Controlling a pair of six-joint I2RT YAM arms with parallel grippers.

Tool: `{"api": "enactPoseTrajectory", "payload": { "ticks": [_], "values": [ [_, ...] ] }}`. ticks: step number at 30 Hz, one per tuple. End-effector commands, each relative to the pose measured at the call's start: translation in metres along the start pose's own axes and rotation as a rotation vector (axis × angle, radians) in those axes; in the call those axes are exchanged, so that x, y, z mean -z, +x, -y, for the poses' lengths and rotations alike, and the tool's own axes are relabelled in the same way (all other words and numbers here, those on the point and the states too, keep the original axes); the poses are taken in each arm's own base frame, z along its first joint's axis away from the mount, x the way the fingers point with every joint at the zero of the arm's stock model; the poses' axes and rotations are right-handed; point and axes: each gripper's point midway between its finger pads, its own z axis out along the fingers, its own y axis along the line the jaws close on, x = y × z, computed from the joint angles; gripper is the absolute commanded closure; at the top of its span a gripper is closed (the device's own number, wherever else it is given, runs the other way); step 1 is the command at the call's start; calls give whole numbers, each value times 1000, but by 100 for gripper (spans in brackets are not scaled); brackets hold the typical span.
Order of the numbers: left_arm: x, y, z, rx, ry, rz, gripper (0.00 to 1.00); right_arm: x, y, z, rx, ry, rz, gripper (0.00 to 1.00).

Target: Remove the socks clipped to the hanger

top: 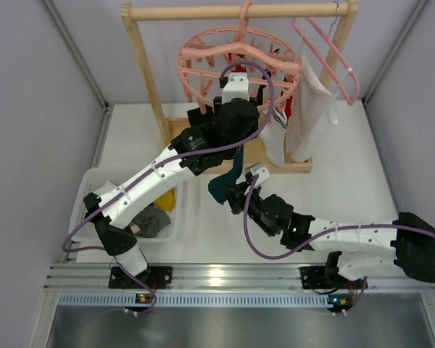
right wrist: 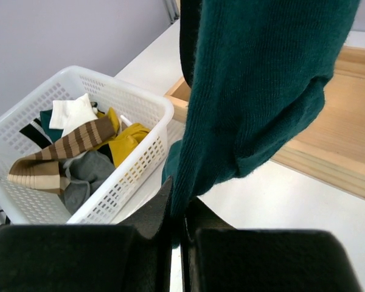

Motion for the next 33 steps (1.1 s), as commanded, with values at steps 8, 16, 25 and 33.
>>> {"api": "enactPoseTrajectory", "payload": {
  "ticks": [8, 16, 25, 33],
  "values": [
    [-5, -25, 6, 48, 9, 51, 74, 3, 0, -13, -14, -45, 8, 100],
    [-3, -19, 9, 45, 38, 30, 68, 19, 15, 2, -25, -27, -17, 100],
    [22, 15, -21, 25, 44, -36, 21, 46, 26, 23, 50, 6, -114, 100],
    [82, 30, -122, 8, -128, 4, 2, 46, 19, 15, 136, -29, -185, 100]
  ]
}}
